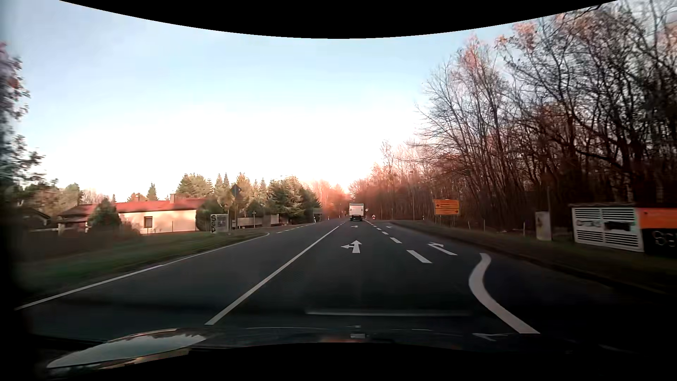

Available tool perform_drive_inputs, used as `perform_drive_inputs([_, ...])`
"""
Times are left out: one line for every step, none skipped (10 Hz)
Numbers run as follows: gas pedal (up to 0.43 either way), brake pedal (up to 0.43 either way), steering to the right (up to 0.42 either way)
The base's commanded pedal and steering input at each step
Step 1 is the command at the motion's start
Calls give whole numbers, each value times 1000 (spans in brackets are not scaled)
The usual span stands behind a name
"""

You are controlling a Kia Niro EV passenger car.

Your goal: Follow the waypoints while adhering to traffic rules and regulations

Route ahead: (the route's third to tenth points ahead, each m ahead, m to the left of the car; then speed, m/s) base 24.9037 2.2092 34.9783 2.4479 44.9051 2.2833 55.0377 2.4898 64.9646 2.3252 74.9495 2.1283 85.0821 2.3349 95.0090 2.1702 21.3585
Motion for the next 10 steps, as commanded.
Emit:
perform_drive_inputs([169, 0, -3])
perform_drive_inputs([169, 0, -3])
perform_drive_inputs([169, 0, -3])
perform_drive_inputs([169, 0, -3])
perform_drive_inputs([169, 0, -3])
perform_drive_inputs([177, 0, -3])
perform_drive_inputs([177, 0, -3])
perform_drive_inputs([177, 0, -3])
perform_drive_inputs([177, 0, -3])
perform_drive_inputs([177, 0, -3])
